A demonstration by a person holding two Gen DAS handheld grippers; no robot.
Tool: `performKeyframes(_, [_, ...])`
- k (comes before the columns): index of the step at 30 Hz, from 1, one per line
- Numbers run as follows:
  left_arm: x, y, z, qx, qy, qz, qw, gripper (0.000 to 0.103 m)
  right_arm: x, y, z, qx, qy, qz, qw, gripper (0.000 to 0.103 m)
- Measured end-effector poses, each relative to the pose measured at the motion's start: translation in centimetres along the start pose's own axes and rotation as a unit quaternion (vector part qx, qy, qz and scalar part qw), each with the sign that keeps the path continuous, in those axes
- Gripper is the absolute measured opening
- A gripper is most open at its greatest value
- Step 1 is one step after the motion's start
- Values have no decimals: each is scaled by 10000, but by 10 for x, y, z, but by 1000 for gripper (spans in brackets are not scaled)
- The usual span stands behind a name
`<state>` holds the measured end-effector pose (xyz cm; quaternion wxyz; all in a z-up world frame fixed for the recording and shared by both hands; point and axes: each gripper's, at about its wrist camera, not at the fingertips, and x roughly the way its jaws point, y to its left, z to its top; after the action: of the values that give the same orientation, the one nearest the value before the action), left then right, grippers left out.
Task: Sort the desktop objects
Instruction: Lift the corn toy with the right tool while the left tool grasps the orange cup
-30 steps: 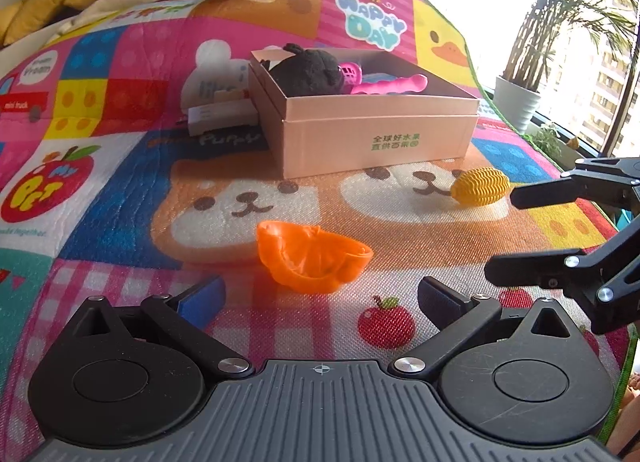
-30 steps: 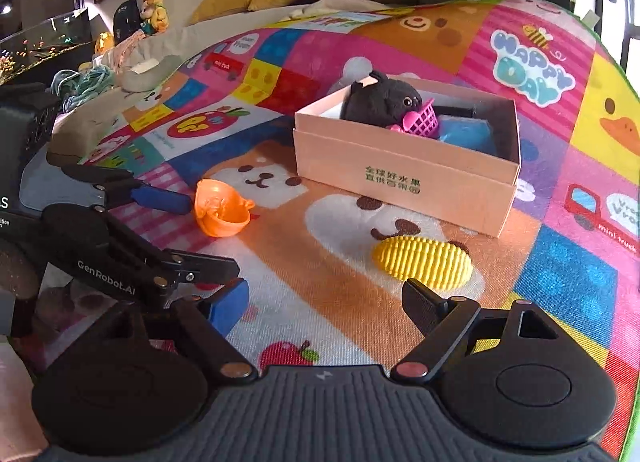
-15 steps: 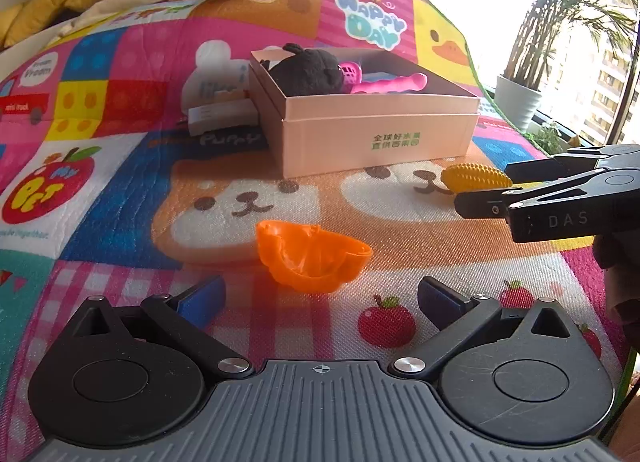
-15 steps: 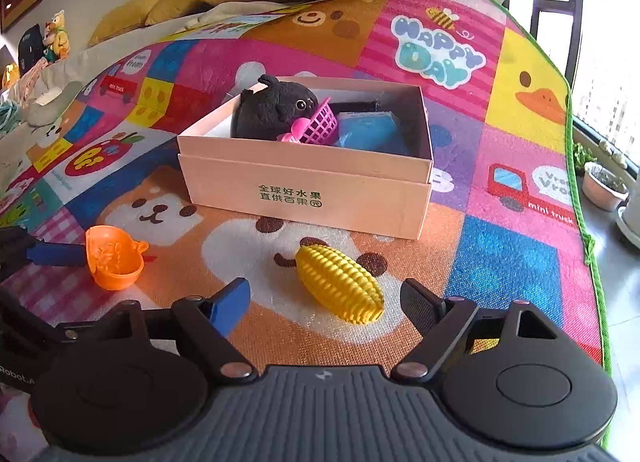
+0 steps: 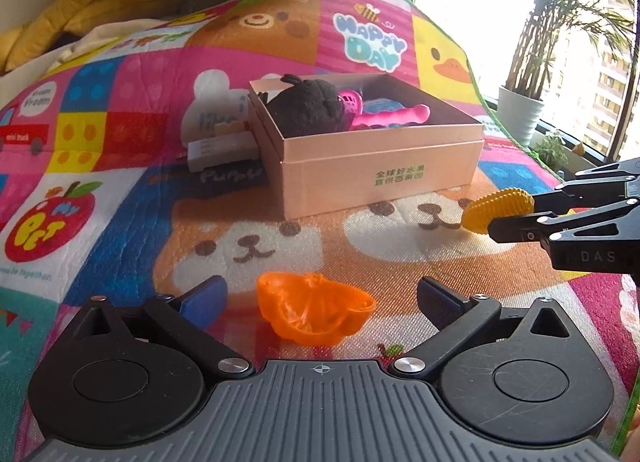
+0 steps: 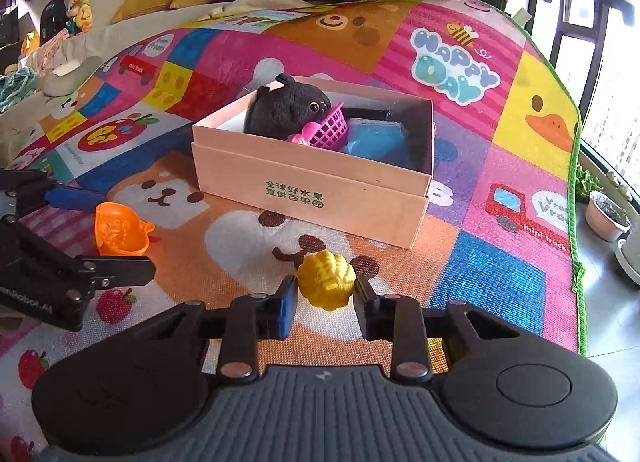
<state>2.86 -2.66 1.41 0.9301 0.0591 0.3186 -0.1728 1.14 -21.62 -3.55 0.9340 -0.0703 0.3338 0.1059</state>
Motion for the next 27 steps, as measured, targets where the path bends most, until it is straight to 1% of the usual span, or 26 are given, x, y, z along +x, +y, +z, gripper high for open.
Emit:
performKeyframes(1, [1,-2,0,38,1,-6,10000,99,-2,0,0,2,1,26,10000,30])
performKeyframes(2, [1,-4,0,70,13,-12,10000,92,-3,1,-1,4,2,49,10000,30])
performKeyframes(3, [2,-5,0,85,62,-24,9999,70,-4,1,-1,6,3,63,10000,30])
performKeyframes(4, [4,-5,0,70,117,-40,9999,60,-5,1,-1,17,10,76,10000,30])
performKeyframes(6, [3,-6,-1,58,167,-80,9998,60,-8,0,-1,47,27,102,9999,30])
performKeyframes(7, [1,-7,-2,96,162,-74,9998,58,-11,0,-1,52,20,103,9999,30])
performKeyframes(8, [-3,-8,-2,139,132,-65,9998,55,-14,1,-2,40,2,96,9999,29])
performKeyframes(9, [-7,-11,-3,182,95,-64,9998,48,-18,2,-2,15,-25,85,10000,29])
performKeyframes(10, [-12,-13,-3,206,57,-74,9997,46,-22,3,-2,-14,-61,70,10000,29])
performKeyframes(14, [-33,-28,0,455,-142,-139,9988,45,-47,1,1,-28,-336,-22,9994,29])
performKeyframes(18, [-56,-46,6,835,-475,-96,9953,39,-73,-3,7,-2,-681,-160,9975,29])
performKeyframes(21, [-67,-54,9,968,-655,-91,9931,31,-90,-5,12,-17,-902,-243,9956,29])
performKeyframes(23, [-71,-55,9,996,-681,-125,9926,32,-99,-4,14,-37,-1027,-271,9943,29])
performKeyframes(24, [-72,-54,7,984,-668,-152,9928,34,-103,-4,14,-59,-1080,-289,9937,29])
performKeyframes(26, [-74,-47,0,916,-620,-200,9937,47,-106,-3,13,-92,-1108,-295,9934,29])
performKeyframes(27, [-74,-43,-5,875,-586,-182,9943,60,-106,-3,11,-64,-1069,-270,9939,29])
